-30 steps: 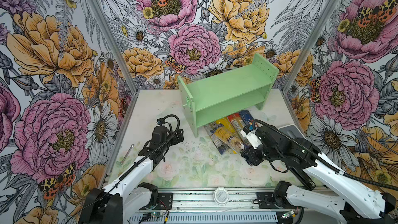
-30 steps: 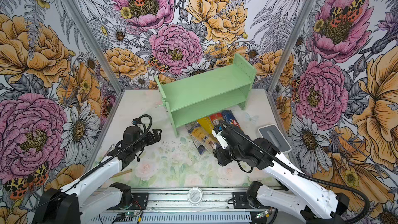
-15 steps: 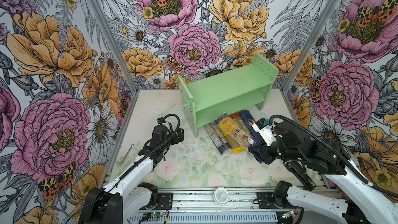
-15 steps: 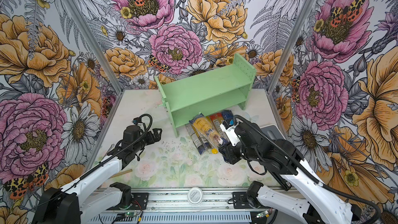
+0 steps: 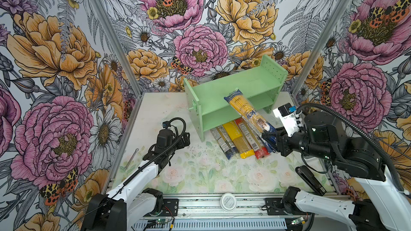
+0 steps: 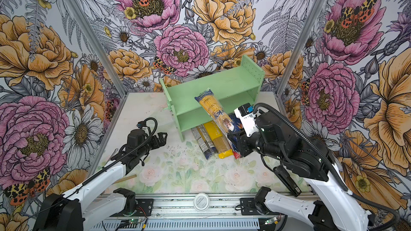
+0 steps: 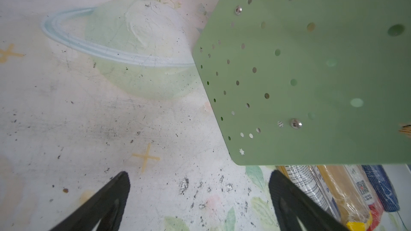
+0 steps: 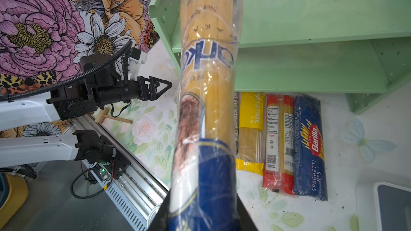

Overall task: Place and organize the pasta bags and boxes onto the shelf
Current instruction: 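Lift the anko bag upright with the right gripper toward the shelf, then carry the upright anko bag into the shelf's lower compartment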

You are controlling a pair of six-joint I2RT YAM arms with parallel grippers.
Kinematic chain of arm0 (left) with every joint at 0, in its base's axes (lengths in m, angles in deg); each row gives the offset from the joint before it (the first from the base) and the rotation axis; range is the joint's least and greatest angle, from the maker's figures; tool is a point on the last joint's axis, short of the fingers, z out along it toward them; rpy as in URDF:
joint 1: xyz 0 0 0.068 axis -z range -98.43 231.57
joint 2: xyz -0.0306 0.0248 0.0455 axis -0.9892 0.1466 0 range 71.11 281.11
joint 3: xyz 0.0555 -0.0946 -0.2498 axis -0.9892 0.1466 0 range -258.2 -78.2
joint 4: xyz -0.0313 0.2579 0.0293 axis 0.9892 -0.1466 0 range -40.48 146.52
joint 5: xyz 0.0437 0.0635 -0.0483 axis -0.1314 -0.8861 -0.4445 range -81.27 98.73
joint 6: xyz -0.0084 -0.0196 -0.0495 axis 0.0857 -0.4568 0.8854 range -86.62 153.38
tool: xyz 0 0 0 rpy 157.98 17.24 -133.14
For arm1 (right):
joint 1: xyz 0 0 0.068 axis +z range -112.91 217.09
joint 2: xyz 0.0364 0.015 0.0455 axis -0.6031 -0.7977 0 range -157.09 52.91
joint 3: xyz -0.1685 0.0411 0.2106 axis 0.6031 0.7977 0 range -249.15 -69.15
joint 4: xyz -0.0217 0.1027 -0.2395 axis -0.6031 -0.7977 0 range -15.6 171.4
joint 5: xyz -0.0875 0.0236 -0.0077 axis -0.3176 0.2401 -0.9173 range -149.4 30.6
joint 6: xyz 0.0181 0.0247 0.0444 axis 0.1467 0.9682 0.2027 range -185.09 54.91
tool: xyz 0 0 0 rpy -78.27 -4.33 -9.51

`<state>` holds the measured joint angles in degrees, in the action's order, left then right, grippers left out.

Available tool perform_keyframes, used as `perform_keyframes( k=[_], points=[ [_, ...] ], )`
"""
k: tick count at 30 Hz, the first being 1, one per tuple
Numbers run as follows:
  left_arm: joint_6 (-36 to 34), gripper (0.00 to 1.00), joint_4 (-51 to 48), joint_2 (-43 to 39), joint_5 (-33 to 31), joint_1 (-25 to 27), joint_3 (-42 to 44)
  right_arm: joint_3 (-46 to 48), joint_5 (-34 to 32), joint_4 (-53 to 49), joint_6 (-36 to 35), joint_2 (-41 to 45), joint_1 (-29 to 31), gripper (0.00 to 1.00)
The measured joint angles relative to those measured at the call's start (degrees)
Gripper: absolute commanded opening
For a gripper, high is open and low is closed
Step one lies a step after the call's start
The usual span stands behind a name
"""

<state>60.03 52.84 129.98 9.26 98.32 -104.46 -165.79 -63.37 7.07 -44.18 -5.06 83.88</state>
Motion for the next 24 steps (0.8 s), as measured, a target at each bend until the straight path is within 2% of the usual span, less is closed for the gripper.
perform_keyframes(
  k=[7, 24],
  points=[
    [-0.1, 0.99, -0.5, -0.7, 0.0, 0.0, 0.0, -5.4, -3.9, 1.4, -0.5, -8.3, 0.0, 0.00],
    [-0.2, 0.99, -1.0, -2.3, 0.0, 0.0, 0.0, -13.4, -9.6, 16.4, 3.0, -24.7, 0.0, 0.00]
  ],
)
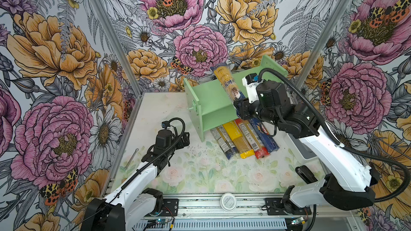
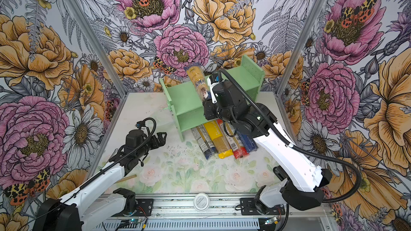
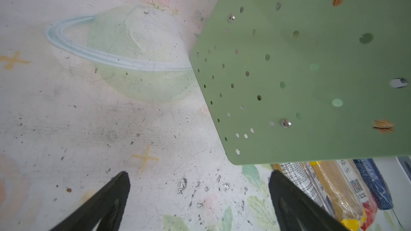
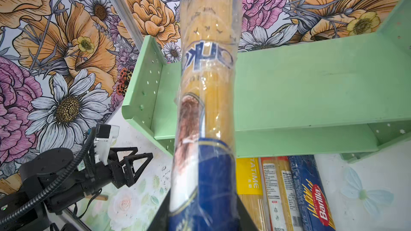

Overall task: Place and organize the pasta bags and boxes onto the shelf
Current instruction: 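Carry the upright anko bag into the shelf's lower compartment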

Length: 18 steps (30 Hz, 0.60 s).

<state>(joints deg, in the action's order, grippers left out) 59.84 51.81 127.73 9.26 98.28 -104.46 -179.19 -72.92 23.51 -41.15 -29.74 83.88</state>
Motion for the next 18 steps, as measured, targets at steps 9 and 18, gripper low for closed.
perform_keyframes(
  k=[9, 18],
  points=[
    [0.0, 0.99, 0.0, -0.7, 0.0, -0.1, 0.0, -1.9, 0.0, 4.0, 3.1, -6.6, 0.0, 0.00],
    [-0.5, 0.99, 0.0, -0.8, 0.4, -0.4, 0.0, -1.9, -0.3, 5.1, 4.6, -9.0, 0.0, 0.00]
  ],
)
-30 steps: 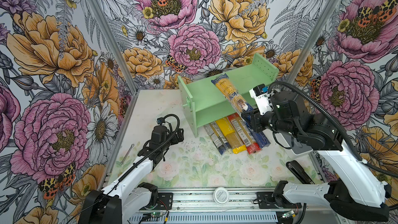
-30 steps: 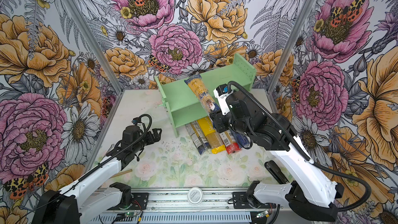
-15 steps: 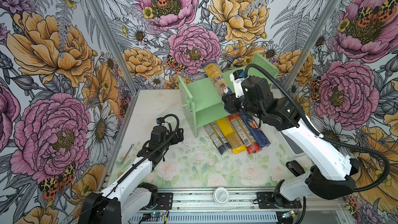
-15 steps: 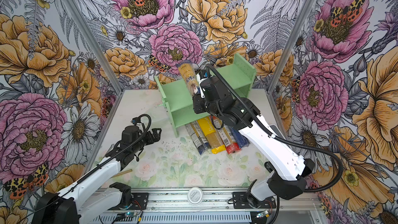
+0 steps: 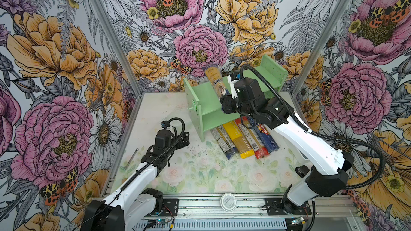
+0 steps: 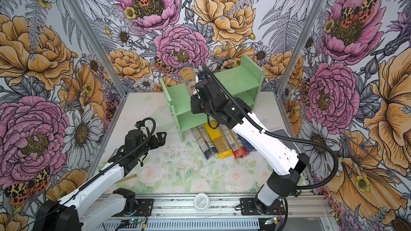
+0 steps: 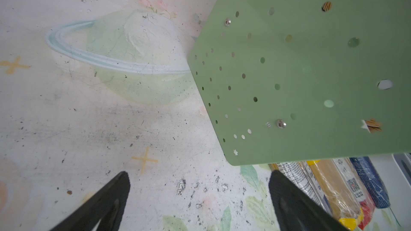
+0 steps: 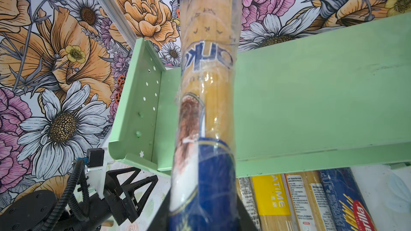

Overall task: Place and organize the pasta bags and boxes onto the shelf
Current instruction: 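Carry the upright anko bag into the shelf's lower compartment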

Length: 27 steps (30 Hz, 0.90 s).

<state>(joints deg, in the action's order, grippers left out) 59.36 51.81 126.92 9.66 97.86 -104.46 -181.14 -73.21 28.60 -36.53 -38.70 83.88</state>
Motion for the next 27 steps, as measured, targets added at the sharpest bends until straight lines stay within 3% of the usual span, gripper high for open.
perform_keyframes(
  k=[27],
  points=[
    [-0.5, 0.99, -0.7, -2.6, 0.1, -0.8, 0.0, -0.8, 2.6, 1.7, 3.3, -8.7, -3.5, 0.00]
  ],
)
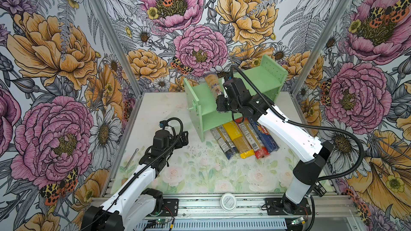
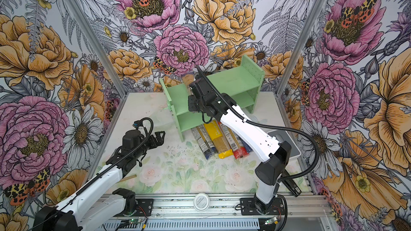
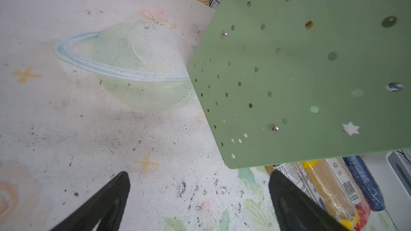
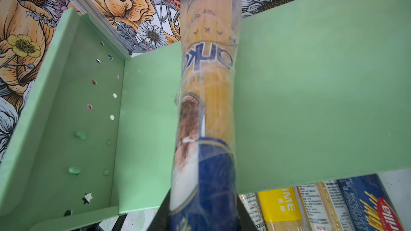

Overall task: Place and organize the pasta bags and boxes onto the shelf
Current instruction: 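Carry the upright anko bag into the shelf's lower compartment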

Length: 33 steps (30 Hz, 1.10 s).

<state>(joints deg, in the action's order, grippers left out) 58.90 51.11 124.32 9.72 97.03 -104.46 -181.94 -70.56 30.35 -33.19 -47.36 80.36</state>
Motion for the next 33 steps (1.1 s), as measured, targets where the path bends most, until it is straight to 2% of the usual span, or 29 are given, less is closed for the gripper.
perform_keyframes(
  k=[27, 33],
  points=[
    [-0.2, 0.99, 0.1, 0.1, 0.6, -0.8, 0.1, 0.2, 2.6, 1.1, 1.6, -1.6, 1.0, 0.00],
    [-0.2, 0.99, 0.2, 0.6, 1.0, -0.8, 0.1, 1.8, 2.6, 3.1, 1.7, -1.4, 1.1, 0.11]
  ],
)
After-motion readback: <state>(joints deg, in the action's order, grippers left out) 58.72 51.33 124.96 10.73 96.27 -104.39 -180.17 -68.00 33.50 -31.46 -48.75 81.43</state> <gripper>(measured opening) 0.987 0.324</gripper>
